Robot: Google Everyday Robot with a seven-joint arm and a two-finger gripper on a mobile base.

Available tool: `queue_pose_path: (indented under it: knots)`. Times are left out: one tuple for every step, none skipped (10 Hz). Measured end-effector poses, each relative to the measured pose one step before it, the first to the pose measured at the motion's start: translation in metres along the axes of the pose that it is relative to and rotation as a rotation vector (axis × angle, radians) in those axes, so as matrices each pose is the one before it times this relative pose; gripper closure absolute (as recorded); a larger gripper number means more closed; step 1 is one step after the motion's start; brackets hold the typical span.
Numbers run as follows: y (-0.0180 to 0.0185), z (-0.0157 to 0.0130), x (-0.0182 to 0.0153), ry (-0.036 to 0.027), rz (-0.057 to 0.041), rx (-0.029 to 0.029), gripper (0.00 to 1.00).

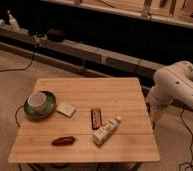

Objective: Stand the bottle upright

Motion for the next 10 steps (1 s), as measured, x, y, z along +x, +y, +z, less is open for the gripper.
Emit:
queue_pose_path:
  knots:
    - [0.00002, 0.00002, 0.00002, 0.00000, 0.00002, -0.00003, 0.35]
    - [-0.00002, -0.00004, -0.00002, -0.00002, -0.00002, 0.00006, 0.35]
    - [0.00000, 0.00001, 0.00001, 0.00001, 0.00000, -0.00001, 0.35]
    - [0.00000, -0.00001, 0.00000, 0.00001, -0.00001, 0.00002, 0.35]
    - [-0.00002, -0.00003, -0.00004, -0.00003, -0.00002, 0.00004, 0.35]
    - [0.00003, 0.00006, 0.00004, 0.00003, 0.00002, -0.00009, 0.35]
    - [0.00000, -0.00002, 0.00001, 0.00004, 0.00003, 0.00003, 0.35]
    - [-0.00024, 0.00003, -0.00027, -0.00196, 0.00047, -0.00024, 0.35]
    - [0.00013, 0.00045, -0.00212, -0.00849, -0.00910, -0.00242, 0.35]
    - [-0.00002, 0.00013, -0.00646, -0.02238, -0.02855, -0.00297, 0.35]
